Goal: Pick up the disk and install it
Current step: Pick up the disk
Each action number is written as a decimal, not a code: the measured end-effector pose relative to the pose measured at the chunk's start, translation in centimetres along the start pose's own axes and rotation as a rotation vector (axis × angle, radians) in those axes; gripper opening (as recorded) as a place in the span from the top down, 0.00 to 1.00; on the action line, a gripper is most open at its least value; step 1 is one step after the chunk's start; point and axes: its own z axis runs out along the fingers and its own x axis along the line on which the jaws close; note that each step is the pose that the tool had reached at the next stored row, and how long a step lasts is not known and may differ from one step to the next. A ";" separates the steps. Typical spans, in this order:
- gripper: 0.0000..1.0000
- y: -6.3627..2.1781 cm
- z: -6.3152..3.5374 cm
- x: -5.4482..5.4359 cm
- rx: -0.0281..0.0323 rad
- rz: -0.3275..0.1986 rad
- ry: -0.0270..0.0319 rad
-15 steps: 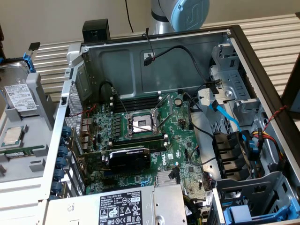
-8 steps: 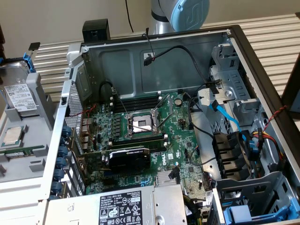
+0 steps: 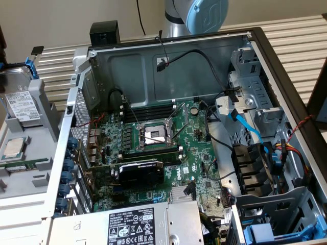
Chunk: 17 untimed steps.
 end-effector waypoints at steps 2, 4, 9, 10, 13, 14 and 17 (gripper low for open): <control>0.39 0.01 0.09 0.0 0.0006 0.000 -0.0076; 0.39 0.06 0.16 0.0 0.0007 0.000 -0.0081; 0.39 0.11 0.28 0.0 0.0003 0.000 -0.0081; 0.39 0.10 0.32 0.0 0.0005 0.000 -0.0081; 0.39 0.10 0.38 0.0 0.0003 0.000 -0.0081; 0.39 0.10 0.40 0.0 0.0005 0.000 -0.0081; 0.39 0.10 0.46 0.0 0.0007 0.001 -0.0081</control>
